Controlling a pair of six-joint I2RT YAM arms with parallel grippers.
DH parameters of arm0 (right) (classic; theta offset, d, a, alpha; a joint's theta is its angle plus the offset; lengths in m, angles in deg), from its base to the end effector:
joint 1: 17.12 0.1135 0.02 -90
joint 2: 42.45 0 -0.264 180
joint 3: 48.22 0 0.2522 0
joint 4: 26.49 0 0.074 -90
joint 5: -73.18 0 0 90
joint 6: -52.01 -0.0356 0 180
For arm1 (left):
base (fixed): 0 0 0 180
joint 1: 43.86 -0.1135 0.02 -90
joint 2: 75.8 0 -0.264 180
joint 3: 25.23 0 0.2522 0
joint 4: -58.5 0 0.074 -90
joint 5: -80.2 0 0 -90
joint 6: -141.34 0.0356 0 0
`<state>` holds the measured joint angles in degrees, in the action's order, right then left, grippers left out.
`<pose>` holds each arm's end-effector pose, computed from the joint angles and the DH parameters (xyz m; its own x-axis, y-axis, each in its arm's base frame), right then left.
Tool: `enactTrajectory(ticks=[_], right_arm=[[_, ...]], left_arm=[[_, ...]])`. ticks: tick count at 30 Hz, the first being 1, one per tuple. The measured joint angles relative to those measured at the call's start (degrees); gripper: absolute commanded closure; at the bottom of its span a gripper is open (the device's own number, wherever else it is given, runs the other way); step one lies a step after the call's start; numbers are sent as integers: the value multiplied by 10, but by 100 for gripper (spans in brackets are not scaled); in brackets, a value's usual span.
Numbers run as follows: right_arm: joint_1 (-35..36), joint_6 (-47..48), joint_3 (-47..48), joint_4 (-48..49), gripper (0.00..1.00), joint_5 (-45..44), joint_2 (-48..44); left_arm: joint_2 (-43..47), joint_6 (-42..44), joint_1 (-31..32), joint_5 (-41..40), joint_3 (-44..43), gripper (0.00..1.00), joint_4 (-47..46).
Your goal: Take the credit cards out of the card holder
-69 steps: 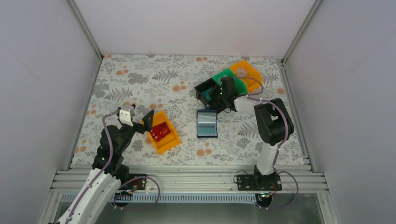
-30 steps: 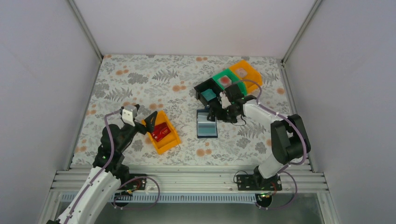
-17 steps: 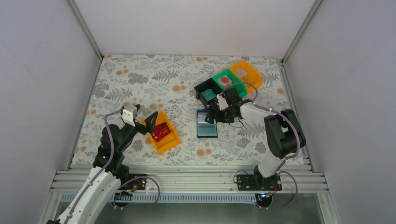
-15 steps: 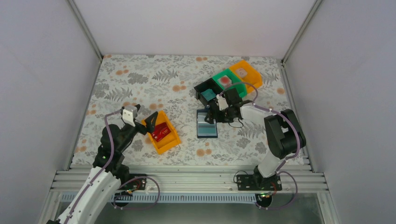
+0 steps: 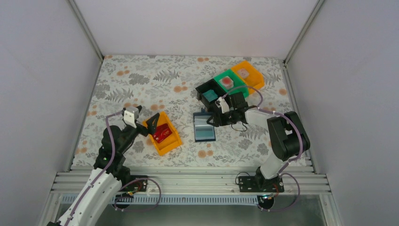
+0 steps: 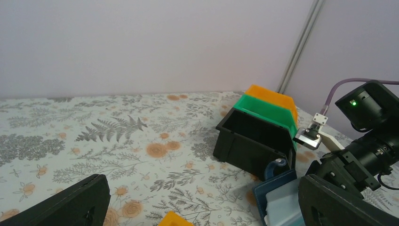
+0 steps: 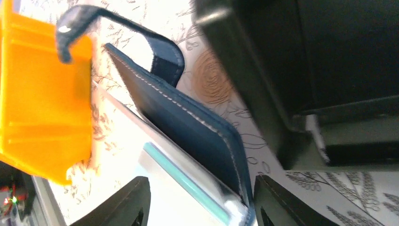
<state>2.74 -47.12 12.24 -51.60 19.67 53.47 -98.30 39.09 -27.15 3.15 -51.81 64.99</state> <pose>0.2779 0.1229 0.1404 -0.8957 -0.1879 -0.4030 -0.4110 0.6955 0.5893 0.1282 -0.0468 0.2279 -0.1443 -0.1726 -0.9744 0.4749 0.8518 -0.2212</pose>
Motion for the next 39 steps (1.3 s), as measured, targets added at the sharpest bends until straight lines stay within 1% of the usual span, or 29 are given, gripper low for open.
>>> enactTrajectory(ticks=[2, 5, 7, 10, 15, 20, 24, 30, 33, 39], right_arm=[[0, 0, -3, 3, 64, 19, 0], [-1, 3, -7, 7, 73, 43, 0], [-1, 3, -12, 11, 76, 54, 0], [-1, 2, -17, 20, 70, 70, 1], [-1, -4, -19, 42, 66, 87, 21], [-1, -4, -19, 42, 62, 62, 25], [-1, -9, -36, 50, 57, 29, -8], [-3, -28, -52, 108, 49, 3, -17], [-3, -38, -62, 144, 46, 9, -12], [-3, -53, -81, 214, 45, 28, 32]], left_arm=[[0, 0, 0, 2, 0, 0, 0], [0, 0, 0, 6, 0, 0, -2], [0, 0, 0, 8, 0, 0, -5], [0, 0, 0, 10, 0, 0, -7], [0, 0, 0, 12, 0, 0, -8], [0, 0, 0, 15, 0, 0, -8], [0, 0, 0, 24, 0, 0, -8], [-2, 0, 0, 31, 0, 0, -9], [-6, 0, 0, 37, 0, 0, -9], [-10, 0, 0, 43, 0, 0, -9]])
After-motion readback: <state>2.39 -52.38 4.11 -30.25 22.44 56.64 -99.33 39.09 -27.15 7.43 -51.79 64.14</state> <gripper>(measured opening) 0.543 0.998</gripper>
